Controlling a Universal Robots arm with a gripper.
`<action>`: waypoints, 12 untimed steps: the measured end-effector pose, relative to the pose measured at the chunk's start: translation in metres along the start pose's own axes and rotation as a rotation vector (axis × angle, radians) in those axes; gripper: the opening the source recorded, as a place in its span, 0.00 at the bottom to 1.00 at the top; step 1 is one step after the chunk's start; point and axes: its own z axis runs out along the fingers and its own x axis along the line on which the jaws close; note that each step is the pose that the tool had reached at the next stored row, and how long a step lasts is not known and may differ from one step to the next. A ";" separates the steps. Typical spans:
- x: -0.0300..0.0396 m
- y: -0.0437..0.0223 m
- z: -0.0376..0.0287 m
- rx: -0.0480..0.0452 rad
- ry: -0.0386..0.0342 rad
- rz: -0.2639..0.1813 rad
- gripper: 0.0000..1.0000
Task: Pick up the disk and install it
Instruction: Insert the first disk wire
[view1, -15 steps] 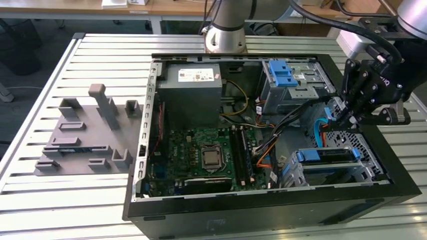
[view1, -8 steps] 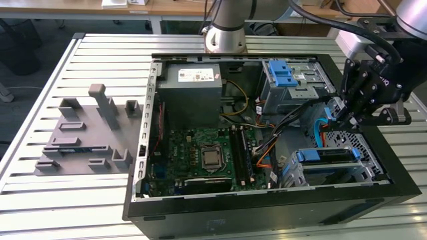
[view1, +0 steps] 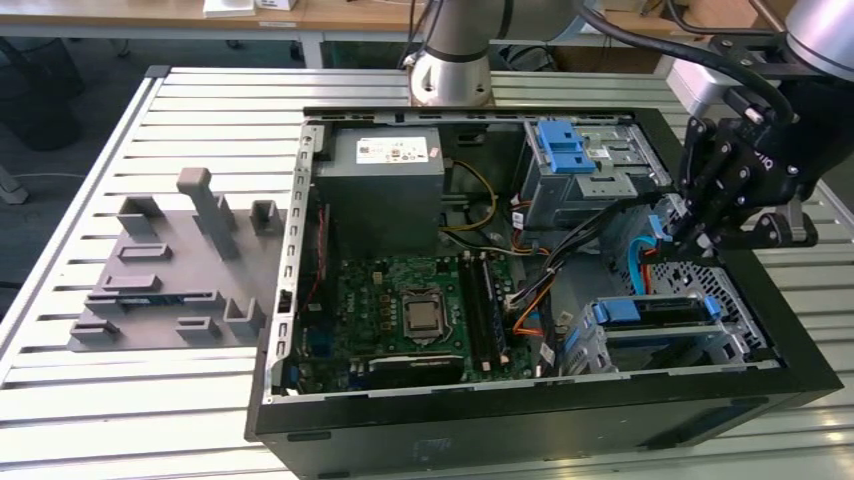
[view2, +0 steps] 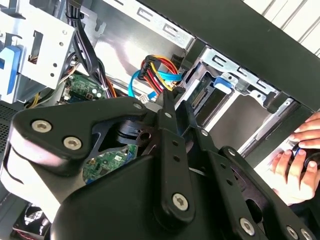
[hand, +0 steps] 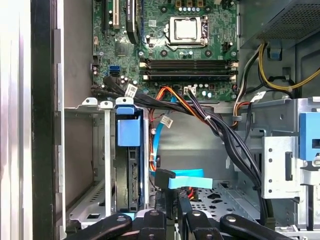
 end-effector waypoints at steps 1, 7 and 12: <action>-0.0005 0.0000 0.0003 0.0000 0.0005 0.000 0.24; -0.0012 0.0000 0.0032 0.0026 0.0108 0.000 0.24; -0.0013 0.0000 0.0057 0.0060 0.0227 0.000 0.24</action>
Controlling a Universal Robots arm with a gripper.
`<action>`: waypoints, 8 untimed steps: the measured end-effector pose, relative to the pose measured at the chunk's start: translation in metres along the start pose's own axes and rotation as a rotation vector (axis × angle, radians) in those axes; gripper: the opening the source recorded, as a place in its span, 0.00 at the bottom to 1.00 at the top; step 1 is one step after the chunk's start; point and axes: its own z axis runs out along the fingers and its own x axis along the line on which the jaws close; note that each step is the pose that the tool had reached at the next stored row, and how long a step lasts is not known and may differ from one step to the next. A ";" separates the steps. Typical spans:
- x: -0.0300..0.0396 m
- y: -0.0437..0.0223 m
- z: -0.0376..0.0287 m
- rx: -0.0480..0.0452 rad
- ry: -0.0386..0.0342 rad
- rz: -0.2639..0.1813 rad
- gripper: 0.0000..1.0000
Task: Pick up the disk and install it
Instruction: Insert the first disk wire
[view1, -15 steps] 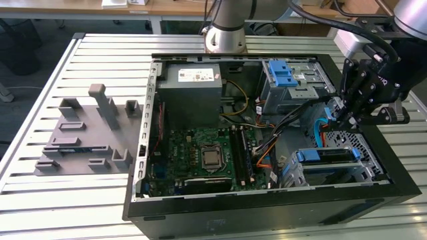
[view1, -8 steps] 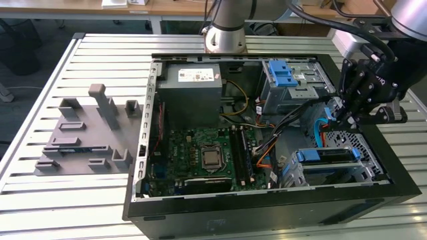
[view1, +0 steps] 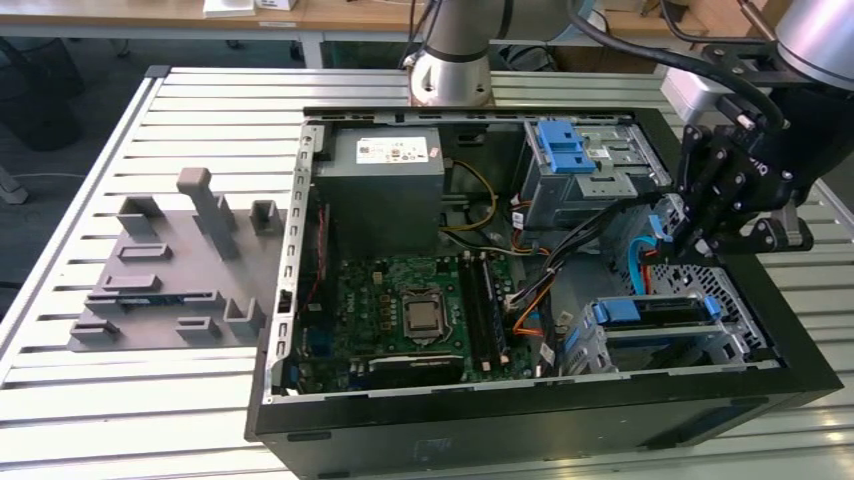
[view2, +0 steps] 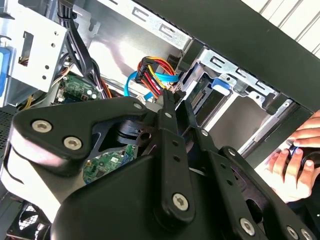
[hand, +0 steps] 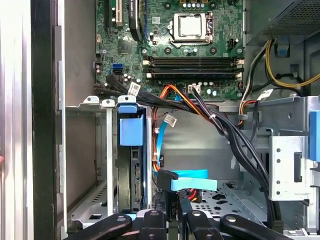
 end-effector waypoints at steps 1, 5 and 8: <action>0.0000 0.0000 0.0003 0.0002 0.0007 0.000 0.24; 0.0000 0.0000 0.0012 0.0004 0.0014 0.000 0.22; 0.0000 0.0000 0.0014 0.0003 0.0012 0.000 0.16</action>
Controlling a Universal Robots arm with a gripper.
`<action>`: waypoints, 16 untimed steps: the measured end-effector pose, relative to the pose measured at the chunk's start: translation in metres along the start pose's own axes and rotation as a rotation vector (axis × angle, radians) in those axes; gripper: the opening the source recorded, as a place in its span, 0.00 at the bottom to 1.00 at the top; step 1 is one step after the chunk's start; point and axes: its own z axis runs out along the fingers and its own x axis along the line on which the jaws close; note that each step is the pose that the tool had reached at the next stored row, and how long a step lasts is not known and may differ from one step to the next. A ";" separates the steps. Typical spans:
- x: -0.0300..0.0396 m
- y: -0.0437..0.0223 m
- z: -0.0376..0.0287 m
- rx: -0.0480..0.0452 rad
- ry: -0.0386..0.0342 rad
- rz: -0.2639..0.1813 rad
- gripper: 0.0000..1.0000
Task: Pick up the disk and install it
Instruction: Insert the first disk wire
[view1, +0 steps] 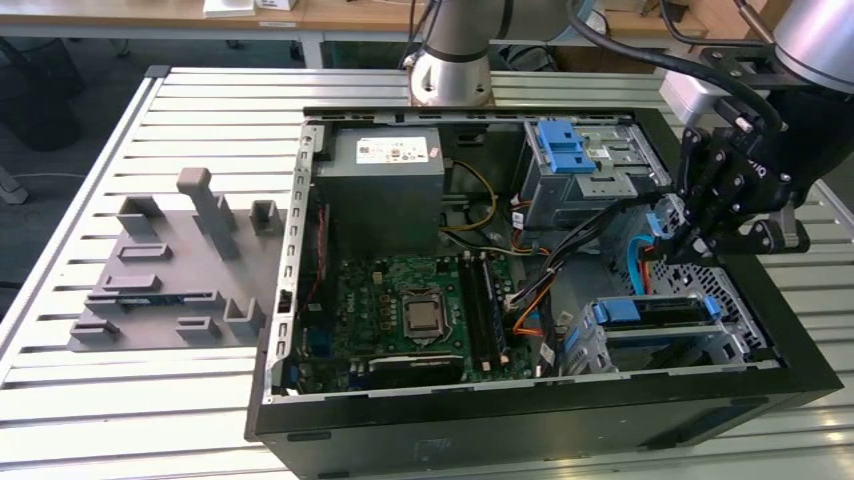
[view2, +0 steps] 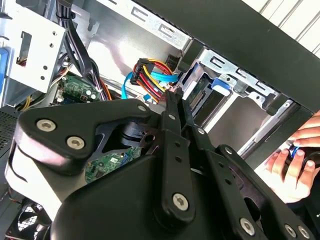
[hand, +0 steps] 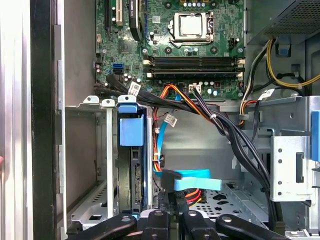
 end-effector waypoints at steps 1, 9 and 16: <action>0.0000 0.0000 0.0000 0.0000 -0.0002 0.000 0.16; 0.0000 -0.0003 0.0008 -0.0121 -0.0012 0.001 0.16; 0.0059 -0.0008 0.0042 -0.0204 -0.0009 0.004 0.16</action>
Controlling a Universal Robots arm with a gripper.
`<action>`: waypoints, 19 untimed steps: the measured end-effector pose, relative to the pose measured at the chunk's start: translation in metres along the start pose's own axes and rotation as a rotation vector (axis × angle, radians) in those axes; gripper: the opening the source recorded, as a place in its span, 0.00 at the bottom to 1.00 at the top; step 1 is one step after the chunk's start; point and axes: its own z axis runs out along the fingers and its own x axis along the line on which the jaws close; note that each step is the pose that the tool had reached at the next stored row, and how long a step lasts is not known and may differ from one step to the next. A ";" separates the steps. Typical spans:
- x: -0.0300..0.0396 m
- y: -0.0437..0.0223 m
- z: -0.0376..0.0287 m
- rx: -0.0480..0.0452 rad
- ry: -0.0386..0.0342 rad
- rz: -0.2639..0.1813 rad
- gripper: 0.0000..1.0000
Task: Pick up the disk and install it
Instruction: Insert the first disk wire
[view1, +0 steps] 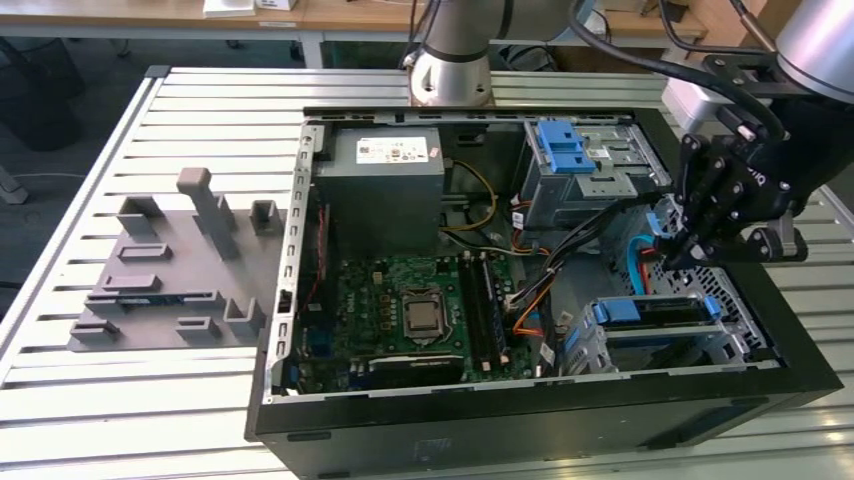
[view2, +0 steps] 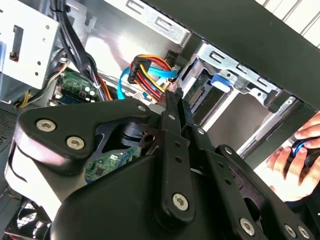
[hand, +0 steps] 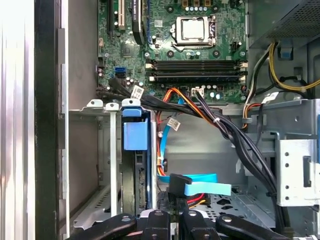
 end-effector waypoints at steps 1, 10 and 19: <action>0.0017 0.0000 0.0007 -0.0001 -0.0002 0.001 0.16; 0.0068 -0.0002 0.0025 -0.0005 -0.0002 0.004 0.16; 0.0073 -0.0034 0.0029 -0.0192 0.0002 0.004 0.16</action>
